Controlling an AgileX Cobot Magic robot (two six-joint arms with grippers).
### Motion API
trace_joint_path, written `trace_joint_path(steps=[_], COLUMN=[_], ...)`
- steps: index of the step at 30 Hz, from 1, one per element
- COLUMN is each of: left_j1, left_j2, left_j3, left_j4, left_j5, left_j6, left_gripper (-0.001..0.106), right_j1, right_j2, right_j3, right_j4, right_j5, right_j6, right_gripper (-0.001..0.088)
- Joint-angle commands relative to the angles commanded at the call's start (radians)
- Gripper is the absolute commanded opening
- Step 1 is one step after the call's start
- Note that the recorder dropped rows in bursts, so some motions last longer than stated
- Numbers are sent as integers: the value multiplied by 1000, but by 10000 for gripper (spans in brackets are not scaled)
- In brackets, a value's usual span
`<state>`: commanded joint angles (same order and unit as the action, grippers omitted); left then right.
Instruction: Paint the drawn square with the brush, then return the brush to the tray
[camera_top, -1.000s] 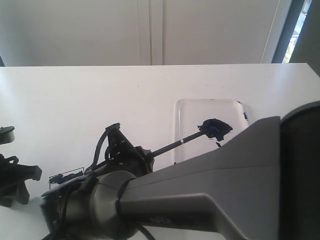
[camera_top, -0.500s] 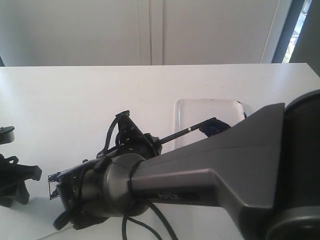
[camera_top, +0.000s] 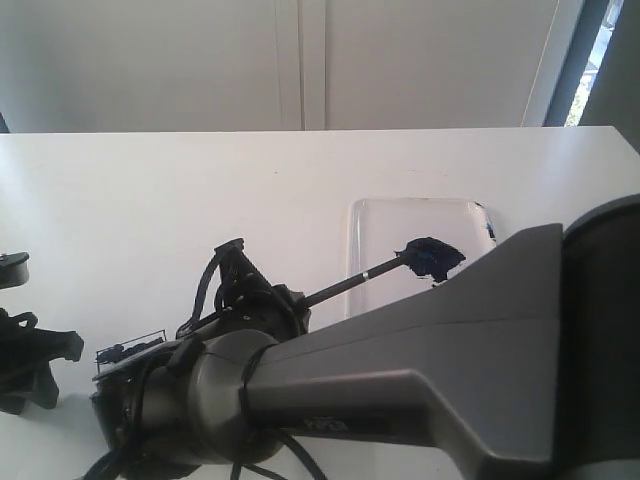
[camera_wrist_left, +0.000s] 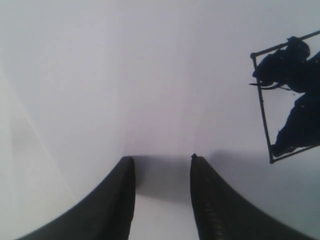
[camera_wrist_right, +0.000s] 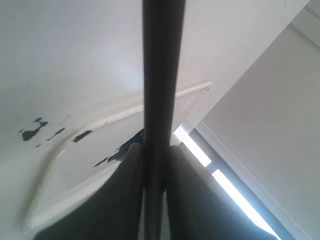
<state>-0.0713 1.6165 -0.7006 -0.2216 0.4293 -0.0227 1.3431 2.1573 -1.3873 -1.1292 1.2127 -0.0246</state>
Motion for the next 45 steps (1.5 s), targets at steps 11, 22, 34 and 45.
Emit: trace_joint_path(steps=[11, 22, 34, 45], left_j1=[0, 0, 0, 0], left_j2=[0, 0, 0, 0], left_j3=[0, 0, 0, 0], left_j4=[0, 0, 0, -10], left_j5=[7, 7, 5, 5], left_j6=[0, 0, 3, 23], left_gripper=[429, 429, 429, 429], right_j1=[-18, -18, -16, -14], right_j2=[69, 18, 33, 60], right_j3=[-82, -73, -82, -173], right_j4=[7, 68, 49, 53], right_j5=[8, 8, 8, -21], right_j6=[25, 14, 6, 25], right_gripper=[0, 0, 0, 0])
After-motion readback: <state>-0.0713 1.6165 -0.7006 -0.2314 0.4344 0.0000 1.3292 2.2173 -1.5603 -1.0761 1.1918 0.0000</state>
